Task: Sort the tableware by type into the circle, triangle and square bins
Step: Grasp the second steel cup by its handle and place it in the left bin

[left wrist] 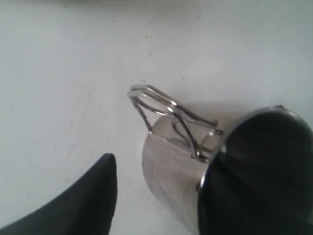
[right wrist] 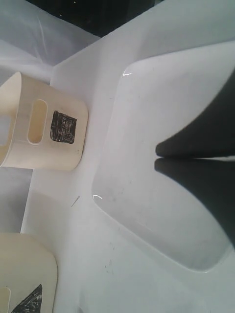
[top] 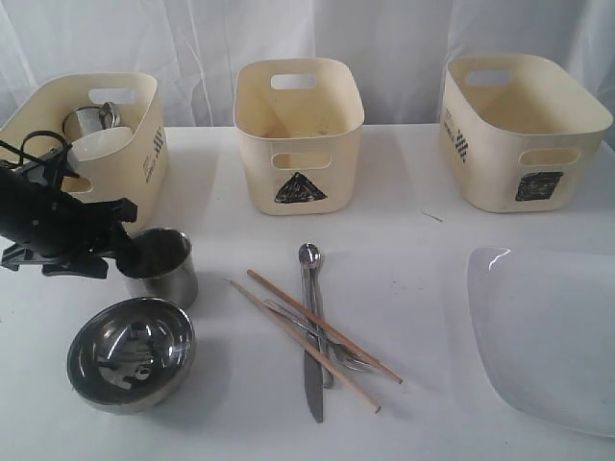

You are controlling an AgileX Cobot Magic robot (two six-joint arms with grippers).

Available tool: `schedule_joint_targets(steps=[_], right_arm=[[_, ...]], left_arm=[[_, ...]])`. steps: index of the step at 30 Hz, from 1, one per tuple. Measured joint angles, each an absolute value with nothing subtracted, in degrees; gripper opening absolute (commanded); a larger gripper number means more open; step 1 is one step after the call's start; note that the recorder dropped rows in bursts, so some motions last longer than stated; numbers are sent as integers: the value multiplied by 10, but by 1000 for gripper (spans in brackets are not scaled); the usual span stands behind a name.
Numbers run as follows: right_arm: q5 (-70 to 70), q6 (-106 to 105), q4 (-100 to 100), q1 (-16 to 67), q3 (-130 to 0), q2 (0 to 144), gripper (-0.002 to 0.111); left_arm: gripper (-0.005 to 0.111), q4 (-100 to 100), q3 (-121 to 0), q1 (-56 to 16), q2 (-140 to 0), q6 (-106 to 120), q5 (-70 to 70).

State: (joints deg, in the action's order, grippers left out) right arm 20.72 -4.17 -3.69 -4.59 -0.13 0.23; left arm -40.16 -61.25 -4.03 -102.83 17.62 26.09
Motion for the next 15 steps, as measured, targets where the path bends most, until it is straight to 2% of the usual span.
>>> schedule_joint_targets(steps=[4, 15], right_arm=[[207, -42, -37, -46, -1, 2, 0], [207, -42, -37, -46, -1, 2, 0]], left_arm=[[0, -406, -613, -40, -1033, 176, 252], [0, -404, -615, -40, -986, 242, 318]])
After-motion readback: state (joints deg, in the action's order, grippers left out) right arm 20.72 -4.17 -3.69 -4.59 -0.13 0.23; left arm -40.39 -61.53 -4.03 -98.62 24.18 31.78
